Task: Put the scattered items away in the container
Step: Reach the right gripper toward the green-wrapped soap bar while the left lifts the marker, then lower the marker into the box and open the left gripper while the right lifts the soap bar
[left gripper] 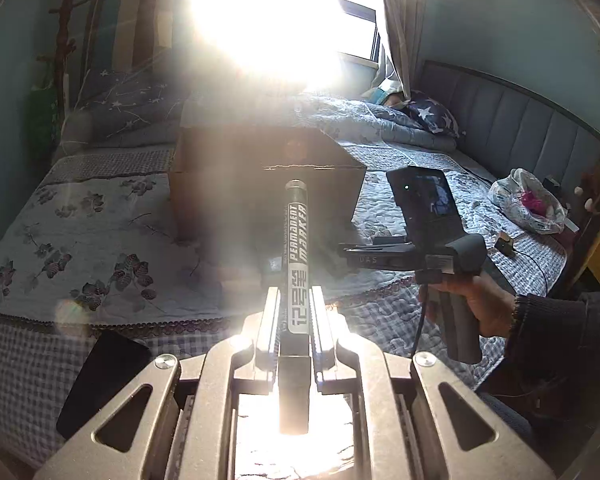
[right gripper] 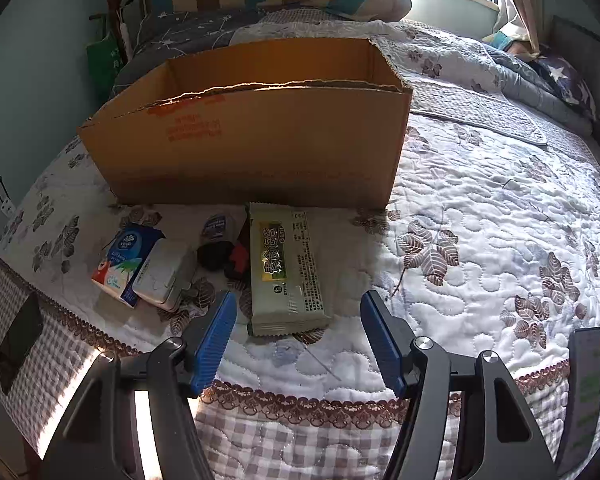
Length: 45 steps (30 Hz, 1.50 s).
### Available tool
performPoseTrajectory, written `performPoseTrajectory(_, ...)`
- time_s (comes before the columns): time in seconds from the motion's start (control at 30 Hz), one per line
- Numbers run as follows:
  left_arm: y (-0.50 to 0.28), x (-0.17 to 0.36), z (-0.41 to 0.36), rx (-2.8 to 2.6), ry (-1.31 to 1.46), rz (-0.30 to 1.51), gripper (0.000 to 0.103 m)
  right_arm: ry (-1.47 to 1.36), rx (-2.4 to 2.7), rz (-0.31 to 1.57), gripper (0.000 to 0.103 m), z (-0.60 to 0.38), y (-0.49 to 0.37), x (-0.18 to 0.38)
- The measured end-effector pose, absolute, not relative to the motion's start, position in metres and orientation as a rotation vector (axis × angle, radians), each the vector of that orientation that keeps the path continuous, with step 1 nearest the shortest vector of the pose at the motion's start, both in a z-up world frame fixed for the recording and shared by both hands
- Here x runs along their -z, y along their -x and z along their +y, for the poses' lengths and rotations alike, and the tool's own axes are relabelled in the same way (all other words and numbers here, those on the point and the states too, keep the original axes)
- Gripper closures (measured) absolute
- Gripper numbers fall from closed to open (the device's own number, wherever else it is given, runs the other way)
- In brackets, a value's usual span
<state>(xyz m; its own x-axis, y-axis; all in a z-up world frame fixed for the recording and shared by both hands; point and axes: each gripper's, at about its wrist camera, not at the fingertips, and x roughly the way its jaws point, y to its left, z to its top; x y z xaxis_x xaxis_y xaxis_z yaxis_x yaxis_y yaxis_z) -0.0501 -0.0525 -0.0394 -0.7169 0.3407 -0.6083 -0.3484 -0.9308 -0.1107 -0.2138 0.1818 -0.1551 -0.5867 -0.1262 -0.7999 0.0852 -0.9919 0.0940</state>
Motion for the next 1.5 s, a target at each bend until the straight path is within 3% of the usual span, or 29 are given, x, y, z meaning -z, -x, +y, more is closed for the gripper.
performPoseTrajectory(0.27,0.044,0.023,-0.059,-2.632,0.884,-0.008,0.000,-1.538,2.634,-0.127,0.036,0.178,0.252,0.195)
performPoseTrajectory(0.57,0.048,0.027,-0.060,-2.635,0.904,-0.007,0.000,-1.551,2.628,-0.034,0.035,0.165,0.278,0.201)
performPoseTrajectory(0.6,0.048,0.028,-0.060,-2.636,0.906,-0.007,0.000,-1.549,2.629,-0.019,0.042,0.164,0.280,0.201)
performPoseTrajectory(0.63,0.048,0.028,-0.060,-2.637,0.907,-0.006,0.000,-1.541,2.632,-0.002,0.057,0.163,0.280,0.199)
performPoseTrajectory(0.8,0.048,0.028,-0.061,-2.642,0.894,-0.020,0.000,-1.492,2.668,0.040,0.057,0.164,0.264,0.190)
performPoseTrajectory(1.5,0.012,0.001,-0.037,-2.643,0.719,-0.057,0.000,-0.825,2.957,0.142,0.057,0.181,0.039,0.010)
